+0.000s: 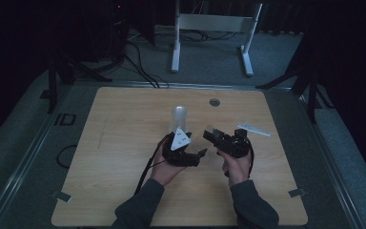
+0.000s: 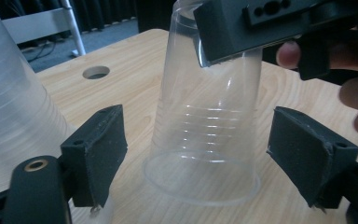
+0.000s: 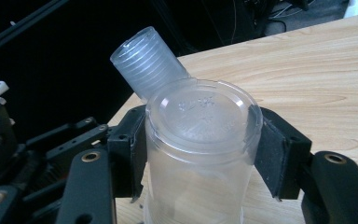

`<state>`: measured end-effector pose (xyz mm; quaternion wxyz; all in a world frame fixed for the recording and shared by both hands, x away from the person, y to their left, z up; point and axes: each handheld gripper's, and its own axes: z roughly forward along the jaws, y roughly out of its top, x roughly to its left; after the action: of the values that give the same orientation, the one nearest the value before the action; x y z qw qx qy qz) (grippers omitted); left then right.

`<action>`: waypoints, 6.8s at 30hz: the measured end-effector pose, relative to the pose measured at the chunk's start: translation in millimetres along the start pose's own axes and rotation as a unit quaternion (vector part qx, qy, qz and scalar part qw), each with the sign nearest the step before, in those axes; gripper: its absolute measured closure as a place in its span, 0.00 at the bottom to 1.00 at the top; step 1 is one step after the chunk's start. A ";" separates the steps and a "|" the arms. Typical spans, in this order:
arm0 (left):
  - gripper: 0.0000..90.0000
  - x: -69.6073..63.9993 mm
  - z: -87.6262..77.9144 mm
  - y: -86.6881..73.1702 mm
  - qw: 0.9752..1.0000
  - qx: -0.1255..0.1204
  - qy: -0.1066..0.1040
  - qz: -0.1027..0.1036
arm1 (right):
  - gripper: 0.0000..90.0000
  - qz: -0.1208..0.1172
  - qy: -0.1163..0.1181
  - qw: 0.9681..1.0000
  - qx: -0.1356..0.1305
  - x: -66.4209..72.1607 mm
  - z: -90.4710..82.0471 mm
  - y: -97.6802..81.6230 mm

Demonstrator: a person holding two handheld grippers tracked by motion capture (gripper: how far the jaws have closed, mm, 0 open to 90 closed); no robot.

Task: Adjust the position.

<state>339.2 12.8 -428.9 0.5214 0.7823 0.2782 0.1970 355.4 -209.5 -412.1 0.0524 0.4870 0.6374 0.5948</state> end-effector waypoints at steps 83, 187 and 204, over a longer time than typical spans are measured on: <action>0.31 10.7 5.4 -3.6 1.000 0.025 0.014 -0.007 | 0.40 0.017 0.039 0.999 0.016 -10.2 -14.8 -1.8; 0.33 19.2 -18.4 5.3 0.991 0.094 -0.049 0.085 | 0.48 -0.283 -0.091 0.939 0.172 15.4 -37.6 5.3; 0.33 15.9 -15.6 1.6 0.985 0.111 -0.073 0.110 | 0.48 -0.320 -0.092 0.920 0.206 20.6 -35.8 10.9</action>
<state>342.4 33.5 -421.2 0.4256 0.8732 0.1720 0.1634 327.6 -222.8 -382.5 0.1966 0.3094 0.8604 0.3541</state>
